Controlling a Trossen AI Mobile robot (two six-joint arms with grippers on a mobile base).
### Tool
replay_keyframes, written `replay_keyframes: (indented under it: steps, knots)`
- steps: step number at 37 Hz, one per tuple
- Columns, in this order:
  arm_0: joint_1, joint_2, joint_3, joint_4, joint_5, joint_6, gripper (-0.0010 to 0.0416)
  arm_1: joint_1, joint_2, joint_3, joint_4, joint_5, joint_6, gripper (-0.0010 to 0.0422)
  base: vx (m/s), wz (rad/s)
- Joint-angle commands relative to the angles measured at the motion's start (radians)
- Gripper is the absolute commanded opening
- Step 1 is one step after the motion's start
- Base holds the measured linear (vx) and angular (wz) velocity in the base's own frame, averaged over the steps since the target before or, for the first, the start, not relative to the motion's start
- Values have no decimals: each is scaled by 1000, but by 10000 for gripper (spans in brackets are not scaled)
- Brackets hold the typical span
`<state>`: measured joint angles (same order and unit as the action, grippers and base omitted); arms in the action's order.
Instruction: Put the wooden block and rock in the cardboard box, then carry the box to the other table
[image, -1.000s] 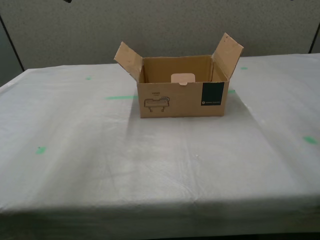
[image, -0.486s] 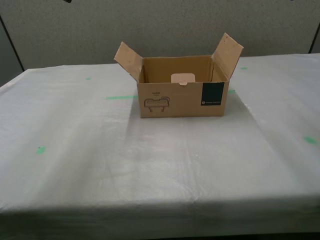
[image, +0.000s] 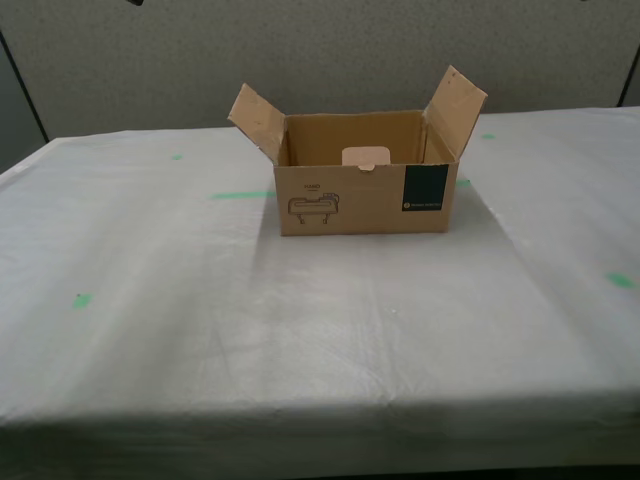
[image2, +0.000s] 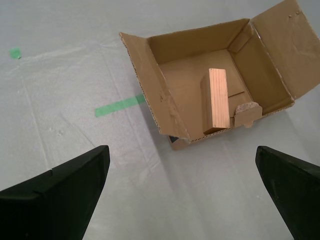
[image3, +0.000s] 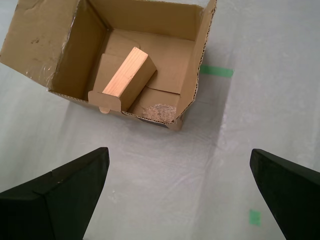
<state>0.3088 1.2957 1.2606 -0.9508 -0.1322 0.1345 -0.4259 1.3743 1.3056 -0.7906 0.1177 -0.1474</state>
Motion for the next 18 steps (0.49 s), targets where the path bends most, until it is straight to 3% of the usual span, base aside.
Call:
replay_keyframes:
  steps: [1,18]
  knots:
    - [0,0,1,1,2,0,394,0,0,1,1,3,1,400,0,0]
    - [0,0,1,1,3,0,394,0,0,1,1,3,1,400,0,0]
